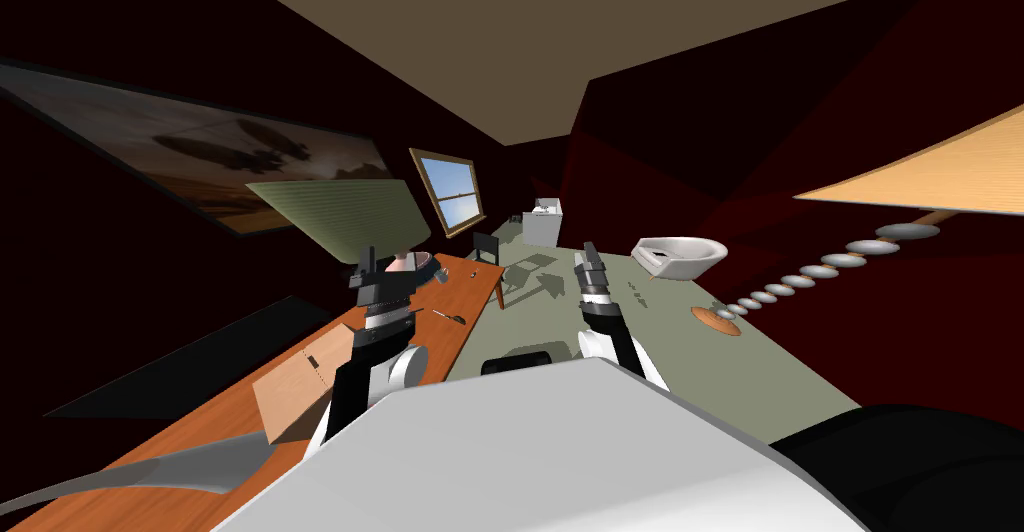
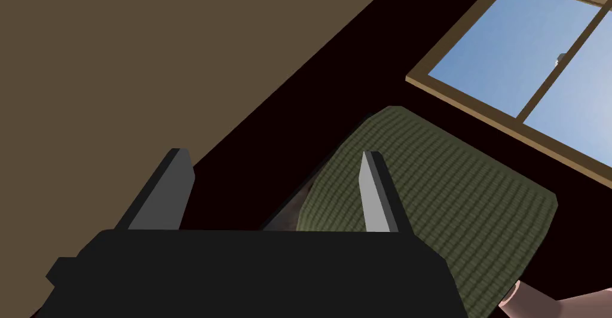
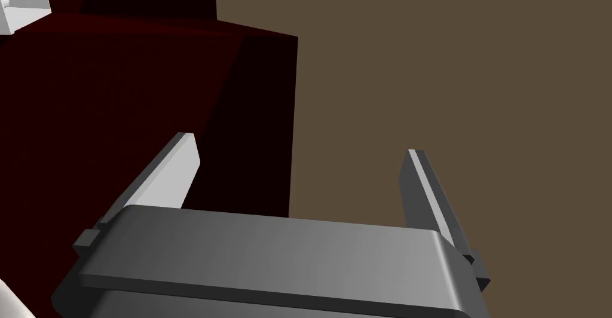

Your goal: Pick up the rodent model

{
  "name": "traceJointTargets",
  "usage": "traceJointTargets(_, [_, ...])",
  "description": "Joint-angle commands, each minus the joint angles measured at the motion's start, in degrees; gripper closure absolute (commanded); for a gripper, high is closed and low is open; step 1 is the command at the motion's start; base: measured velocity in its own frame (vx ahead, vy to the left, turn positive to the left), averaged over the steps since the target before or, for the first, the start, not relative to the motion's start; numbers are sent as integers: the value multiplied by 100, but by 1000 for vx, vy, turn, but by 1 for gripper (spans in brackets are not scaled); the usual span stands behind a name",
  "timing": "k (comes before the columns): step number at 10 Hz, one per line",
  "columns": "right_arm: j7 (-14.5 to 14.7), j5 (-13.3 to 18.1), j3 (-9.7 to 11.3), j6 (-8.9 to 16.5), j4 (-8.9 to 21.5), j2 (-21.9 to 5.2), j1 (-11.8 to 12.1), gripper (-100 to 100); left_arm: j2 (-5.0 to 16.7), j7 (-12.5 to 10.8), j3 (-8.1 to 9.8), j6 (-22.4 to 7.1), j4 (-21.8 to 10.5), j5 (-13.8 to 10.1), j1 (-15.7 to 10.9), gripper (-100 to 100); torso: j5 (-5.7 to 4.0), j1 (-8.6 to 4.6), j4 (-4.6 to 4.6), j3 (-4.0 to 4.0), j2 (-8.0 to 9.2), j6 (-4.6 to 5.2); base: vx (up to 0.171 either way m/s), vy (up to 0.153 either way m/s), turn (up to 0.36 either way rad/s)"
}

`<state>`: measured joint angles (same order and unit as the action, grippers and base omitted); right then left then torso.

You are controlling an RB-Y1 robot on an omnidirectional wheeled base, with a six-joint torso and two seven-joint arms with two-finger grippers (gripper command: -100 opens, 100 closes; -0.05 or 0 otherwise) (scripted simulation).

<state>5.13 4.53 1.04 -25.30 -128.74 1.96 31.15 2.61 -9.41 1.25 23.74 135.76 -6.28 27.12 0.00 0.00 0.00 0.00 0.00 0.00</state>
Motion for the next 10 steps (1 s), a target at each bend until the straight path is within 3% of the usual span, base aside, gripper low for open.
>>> traceJointTargets(1, [0, 0, 0, 0, 0, 0, 0, 0, 179, 39, 22, -224, -181, 13, -64, -100, 0, 0, 0, 0, 0, 0, -51, -80, -49])
traceJointTargets(4, [0, 0, 1, 0, 0, 1, -1, 0, 365, 114, 58, -618, -499, 30, -191, -100, -10, -43, 4, 9, 16, 1, -46, -103, -33])
traceJointTargets(10, [0, 0, 0, 0, 0, 0, 0, 0, 659, 328, 141, -1617, -1325, 63, -556, -100, -1, -1, 0, 1, 1, 0, -11, -14, -35])
